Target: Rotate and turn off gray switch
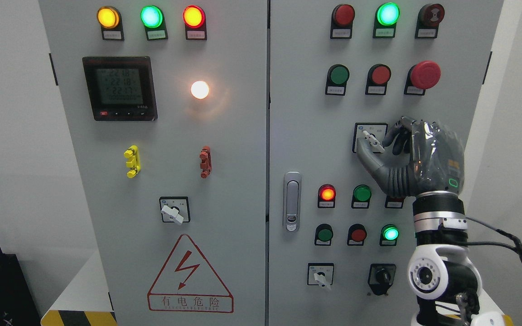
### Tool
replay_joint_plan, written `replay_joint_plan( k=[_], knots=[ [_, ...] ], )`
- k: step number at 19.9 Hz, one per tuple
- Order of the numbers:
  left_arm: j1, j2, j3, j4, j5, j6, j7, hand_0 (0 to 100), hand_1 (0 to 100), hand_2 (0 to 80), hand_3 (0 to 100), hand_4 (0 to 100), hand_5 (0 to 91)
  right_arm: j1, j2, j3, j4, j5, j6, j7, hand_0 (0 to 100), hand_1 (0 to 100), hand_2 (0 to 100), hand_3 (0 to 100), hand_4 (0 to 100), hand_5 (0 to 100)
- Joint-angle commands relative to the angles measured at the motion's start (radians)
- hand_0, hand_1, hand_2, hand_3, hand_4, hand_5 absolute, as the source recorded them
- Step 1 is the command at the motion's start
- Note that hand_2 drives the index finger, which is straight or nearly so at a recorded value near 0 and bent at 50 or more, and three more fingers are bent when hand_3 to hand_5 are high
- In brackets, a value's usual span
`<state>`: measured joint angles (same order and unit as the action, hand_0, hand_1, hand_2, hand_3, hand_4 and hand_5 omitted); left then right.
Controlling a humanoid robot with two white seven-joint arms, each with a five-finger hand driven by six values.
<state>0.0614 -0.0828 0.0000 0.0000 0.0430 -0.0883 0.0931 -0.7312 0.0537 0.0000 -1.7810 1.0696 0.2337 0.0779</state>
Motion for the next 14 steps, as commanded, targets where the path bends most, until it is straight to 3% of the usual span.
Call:
replay_joint_plan(
  k=[1, 14],
  knots=[
    [0.0, 0.0, -0.002, 0.014, 0.0, 0.001, 0.0, 12, 39, 0.0, 0, 0, 0.0, -0.001, 0.0, -0.018, 0.002, 0.001, -0.001, 0.0, 25, 45, 68, 88, 88, 100],
    [0.0, 0.0, -0.002, 0.014, 0.0, 0.001, 0.0, 12, 39, 0.0, 0, 0, 0.0, -0.004, 0.0, -0.005, 0.012, -0.002, -0.001, 0.002, 30, 43, 70, 89, 89, 100]
  ],
)
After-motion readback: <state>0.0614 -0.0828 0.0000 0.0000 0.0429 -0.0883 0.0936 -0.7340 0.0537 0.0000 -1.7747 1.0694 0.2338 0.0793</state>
